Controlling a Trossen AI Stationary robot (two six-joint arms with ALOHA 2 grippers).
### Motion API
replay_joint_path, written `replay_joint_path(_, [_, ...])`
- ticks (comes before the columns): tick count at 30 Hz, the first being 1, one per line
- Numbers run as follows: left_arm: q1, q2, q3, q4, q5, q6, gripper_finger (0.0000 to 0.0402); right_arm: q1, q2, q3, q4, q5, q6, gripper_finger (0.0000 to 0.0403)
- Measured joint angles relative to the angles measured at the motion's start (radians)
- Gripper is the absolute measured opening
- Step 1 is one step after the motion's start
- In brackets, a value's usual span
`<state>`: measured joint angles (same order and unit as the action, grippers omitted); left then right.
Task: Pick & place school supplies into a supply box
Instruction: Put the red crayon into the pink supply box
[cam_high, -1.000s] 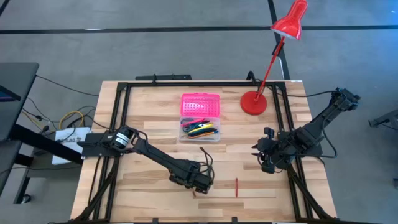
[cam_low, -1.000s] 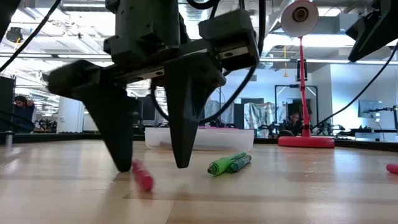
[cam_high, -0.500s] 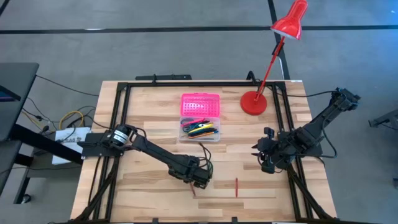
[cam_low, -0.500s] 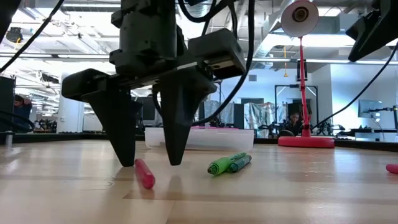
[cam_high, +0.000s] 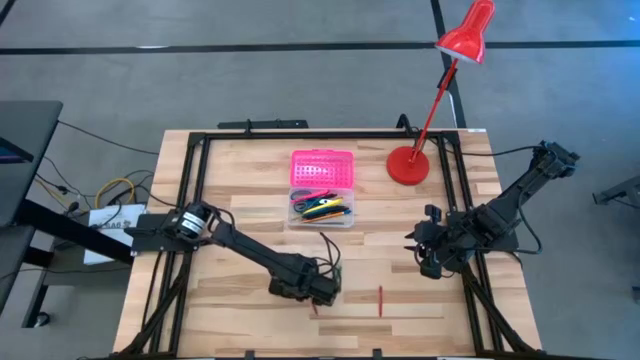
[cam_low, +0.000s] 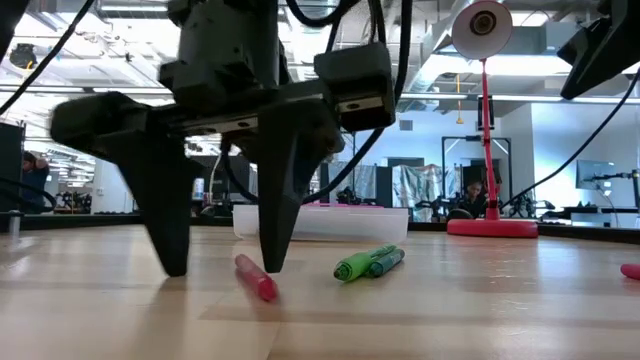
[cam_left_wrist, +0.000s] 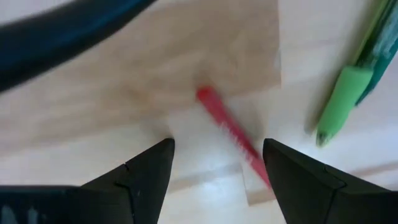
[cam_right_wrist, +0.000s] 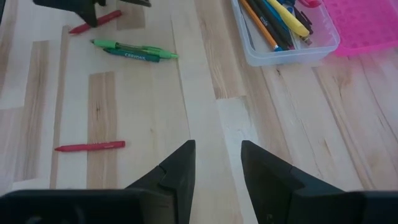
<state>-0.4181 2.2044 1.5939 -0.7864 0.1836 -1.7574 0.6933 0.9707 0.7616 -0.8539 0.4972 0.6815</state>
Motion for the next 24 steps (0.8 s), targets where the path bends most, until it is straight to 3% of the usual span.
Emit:
replay_joint_path(5, [-0.021, 0.0, -0.002, 0.08, -0.034, -0.065, 0.0249, 0.0, 0.0, 0.0, -0.001, 0.0, 0.0, 0.0121])
replay_joint_path(12, [-0.002, 0.0, -0.001, 0.116, -0.058, -0.037, 0.0249, -0.01, 0.0, 0.0, 0.0, 0.001, -0.008, 0.0121])
replay_joint_path(24, [0.011, -0.007, -0.044, 0.12, -0.022, 0.37, 0.0249, -0.022, 0.0, 0.0, 0.028, 0.0, 0.025, 0.0121])
